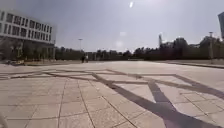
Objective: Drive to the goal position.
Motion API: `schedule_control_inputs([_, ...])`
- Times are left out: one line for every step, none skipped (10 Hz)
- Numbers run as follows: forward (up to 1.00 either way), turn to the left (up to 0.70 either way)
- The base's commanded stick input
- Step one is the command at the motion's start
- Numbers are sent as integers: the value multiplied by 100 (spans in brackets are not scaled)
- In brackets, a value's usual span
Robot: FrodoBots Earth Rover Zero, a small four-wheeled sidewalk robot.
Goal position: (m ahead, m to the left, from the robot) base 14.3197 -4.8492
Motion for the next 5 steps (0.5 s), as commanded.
schedule_control_inputs([100,0])
schedule_control_inputs([100,0])
schedule_control_inputs([100,0])
schedule_control_inputs([100,0])
schedule_control_inputs([100,0])
